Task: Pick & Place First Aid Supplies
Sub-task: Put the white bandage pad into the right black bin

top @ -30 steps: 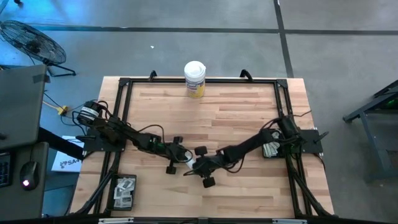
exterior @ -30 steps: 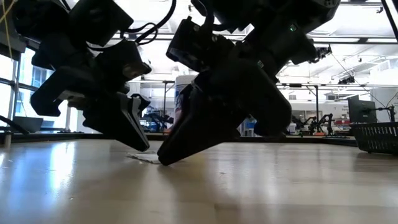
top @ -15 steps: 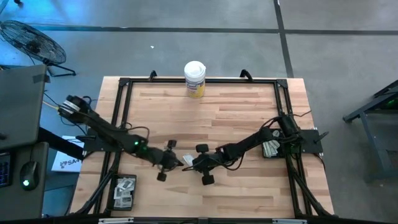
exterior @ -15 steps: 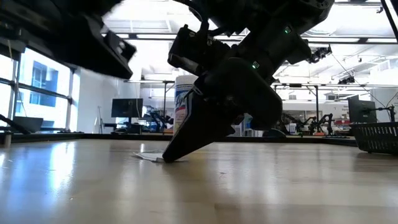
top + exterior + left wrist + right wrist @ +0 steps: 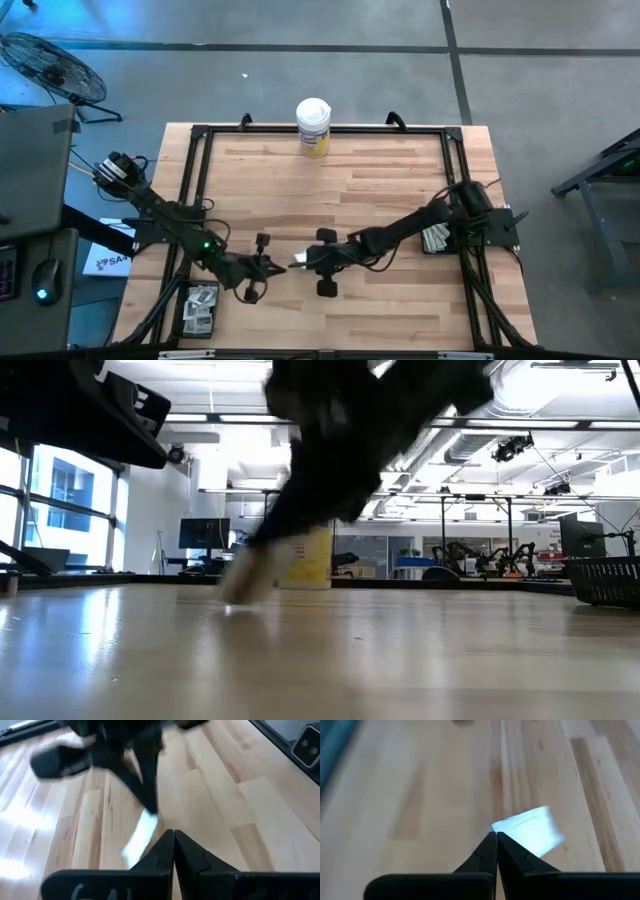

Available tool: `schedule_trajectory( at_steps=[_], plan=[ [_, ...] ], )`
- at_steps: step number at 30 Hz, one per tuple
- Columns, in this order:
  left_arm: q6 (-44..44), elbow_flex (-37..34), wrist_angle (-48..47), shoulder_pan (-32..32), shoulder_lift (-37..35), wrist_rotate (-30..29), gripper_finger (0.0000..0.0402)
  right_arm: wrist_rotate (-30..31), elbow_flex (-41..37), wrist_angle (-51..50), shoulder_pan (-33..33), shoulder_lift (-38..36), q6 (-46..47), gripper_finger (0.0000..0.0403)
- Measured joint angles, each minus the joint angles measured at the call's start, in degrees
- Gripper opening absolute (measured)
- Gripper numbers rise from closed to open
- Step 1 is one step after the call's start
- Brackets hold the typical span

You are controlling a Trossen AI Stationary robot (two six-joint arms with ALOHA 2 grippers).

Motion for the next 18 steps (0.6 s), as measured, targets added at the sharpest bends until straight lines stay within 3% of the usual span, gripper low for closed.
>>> schedule_trajectory(
  at_steps=[6, 18],
  plan=[
    [-2.31, -0.02, -1.48, 0.13, 0.0, -0.94, 0.0003, 1.51, -0.19, -10.14, 0.39, -7.04, 4.48, 0.0001],
    [-2.73, 0.0, -1.11, 0.13, 0.0, -1.06, 0.0003, 17.94, -0.18, -43.31, 5.02, -20.51, 19.01, 0.0]
  ],
)
